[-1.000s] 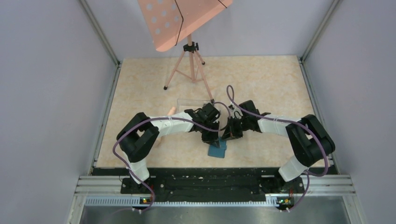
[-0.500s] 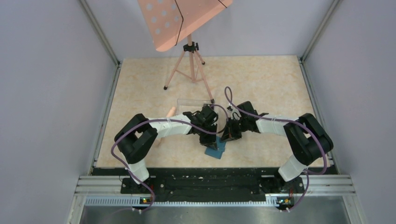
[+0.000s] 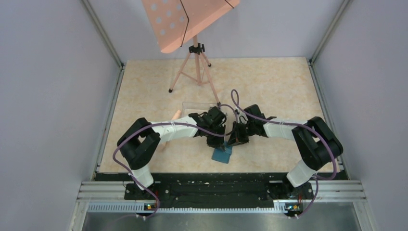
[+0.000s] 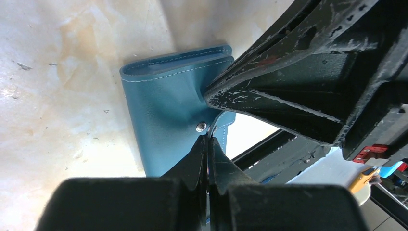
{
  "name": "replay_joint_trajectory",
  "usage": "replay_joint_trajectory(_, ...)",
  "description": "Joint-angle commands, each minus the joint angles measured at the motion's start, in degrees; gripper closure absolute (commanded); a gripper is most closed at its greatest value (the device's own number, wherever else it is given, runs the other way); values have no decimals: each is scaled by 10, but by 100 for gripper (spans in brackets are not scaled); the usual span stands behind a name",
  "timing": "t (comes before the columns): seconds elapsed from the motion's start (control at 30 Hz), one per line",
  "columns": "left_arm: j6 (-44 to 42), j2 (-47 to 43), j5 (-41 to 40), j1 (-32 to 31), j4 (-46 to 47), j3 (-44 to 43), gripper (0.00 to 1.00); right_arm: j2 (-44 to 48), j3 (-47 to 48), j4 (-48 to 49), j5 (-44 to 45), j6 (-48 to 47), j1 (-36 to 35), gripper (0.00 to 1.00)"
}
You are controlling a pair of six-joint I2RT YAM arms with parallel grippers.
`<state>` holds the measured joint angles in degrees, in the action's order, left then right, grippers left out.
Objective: Put the credit cards into the card holder
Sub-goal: Close the card holder at the center of the board.
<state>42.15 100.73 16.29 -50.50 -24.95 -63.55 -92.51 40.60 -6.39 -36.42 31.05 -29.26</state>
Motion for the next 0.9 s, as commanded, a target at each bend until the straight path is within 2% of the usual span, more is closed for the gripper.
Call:
replay_joint_trajectory(0.0, -8, -8, -15, 1, -12, -17, 100, -7, 9, 6, 11, -14, -9, 100)
replay_joint_trajectory(0.43, -11, 28, -2, 1, -8, -14, 100, 4, 12, -5, 13, -19, -9, 100)
replay_joint_trajectory(0.87, -17, 33, -33, 1, -35, -17, 100, 74, -25, 20, -14, -18, -14, 100)
